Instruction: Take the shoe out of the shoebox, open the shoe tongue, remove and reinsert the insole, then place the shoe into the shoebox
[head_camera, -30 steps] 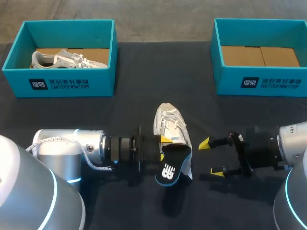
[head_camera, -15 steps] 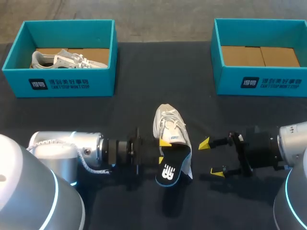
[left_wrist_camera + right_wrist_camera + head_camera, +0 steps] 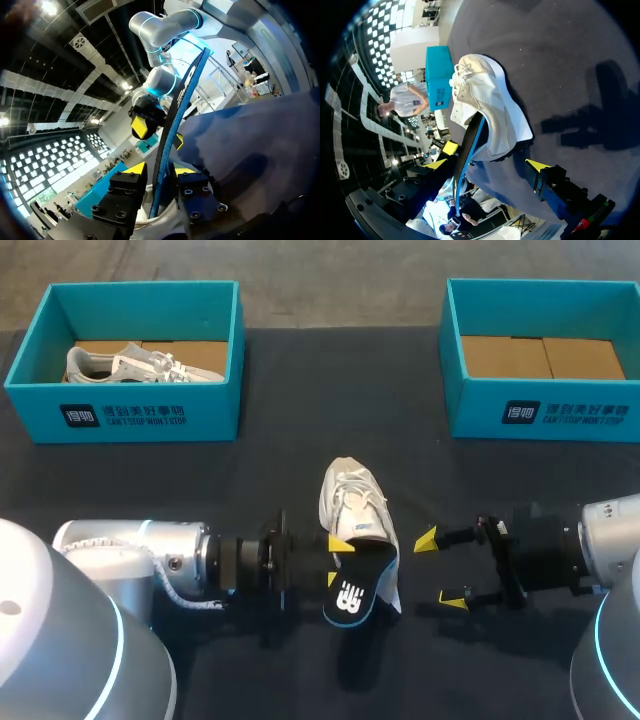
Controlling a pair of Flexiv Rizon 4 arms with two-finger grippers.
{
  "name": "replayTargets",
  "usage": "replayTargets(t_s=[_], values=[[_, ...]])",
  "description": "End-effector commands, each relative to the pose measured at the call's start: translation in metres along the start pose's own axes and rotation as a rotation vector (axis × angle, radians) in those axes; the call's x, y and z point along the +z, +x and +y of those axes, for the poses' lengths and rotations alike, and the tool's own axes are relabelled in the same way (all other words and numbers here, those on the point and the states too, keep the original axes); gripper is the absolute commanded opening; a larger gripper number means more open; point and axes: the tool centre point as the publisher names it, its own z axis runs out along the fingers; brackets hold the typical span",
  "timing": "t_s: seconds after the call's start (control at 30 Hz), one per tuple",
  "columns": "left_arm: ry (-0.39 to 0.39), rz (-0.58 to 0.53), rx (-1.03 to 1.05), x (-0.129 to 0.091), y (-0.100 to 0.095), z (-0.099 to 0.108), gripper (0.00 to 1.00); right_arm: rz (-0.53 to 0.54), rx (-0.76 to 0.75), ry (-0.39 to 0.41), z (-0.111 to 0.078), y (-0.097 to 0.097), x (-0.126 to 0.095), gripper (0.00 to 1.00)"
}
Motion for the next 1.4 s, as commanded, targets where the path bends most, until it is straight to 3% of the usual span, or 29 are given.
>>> replayTargets(t_s=[0.03,0.1,0.3,0.87,1.4], values=[[-0.011,0.002,0.001,0.000,0.001,-0.004,0.16,0.001,0.000,-0.003,-0.001,0.000,0.000,1.00],[-0.015,0.005,0.005,0.000,0.001,-0.005,0.00,0.001,0.000,-0.003,-0.001,0.000,0.000,1.00],[-0.022,0.015,0.010,0.000,0.000,-0.006,0.00,0.001,0.000,-0.003,-0.001,0.000,0.000,1.00],[-0.044,0.023,0.051,0.010,-0.001,0.017,0.00,0.001,0.000,-0.003,-0.001,0.000,0.000,1.00],[-0.112,-0.014,0.066,0.011,-0.006,0.014,0.00,0.001,0.000,-0.003,-0.001,0.000,0.000,1.00]])
